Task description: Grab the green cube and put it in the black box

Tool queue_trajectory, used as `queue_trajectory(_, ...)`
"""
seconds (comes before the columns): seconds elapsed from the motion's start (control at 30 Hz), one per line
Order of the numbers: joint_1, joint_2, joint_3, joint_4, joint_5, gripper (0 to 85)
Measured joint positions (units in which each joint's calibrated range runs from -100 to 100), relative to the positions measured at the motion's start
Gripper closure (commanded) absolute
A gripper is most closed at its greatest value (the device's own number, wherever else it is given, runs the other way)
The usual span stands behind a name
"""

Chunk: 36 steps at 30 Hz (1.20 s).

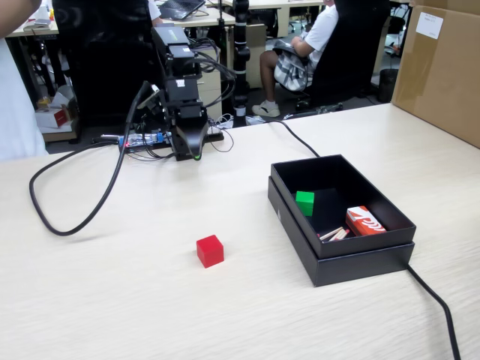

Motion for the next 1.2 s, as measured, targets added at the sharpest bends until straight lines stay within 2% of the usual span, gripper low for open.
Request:
queue_trajectory(0.17,-1.8,-0.8,-9.1,10.3,0.0,33.4)
queue_trajectory(0.37,-0.8,-0.9,-22.5,25.2,-0.2,33.4)
queue_trajectory(0.57,-0.8,-1.6,-32.4,41.8,-2.6,33.4)
queue_trajectory(0.77,-0.6,-1.7,-37.4,49.2,-4.1,34.1)
queue_trajectory(1.2,-0.5,-1.7,-37.6,49.5,-5.6,35.1)
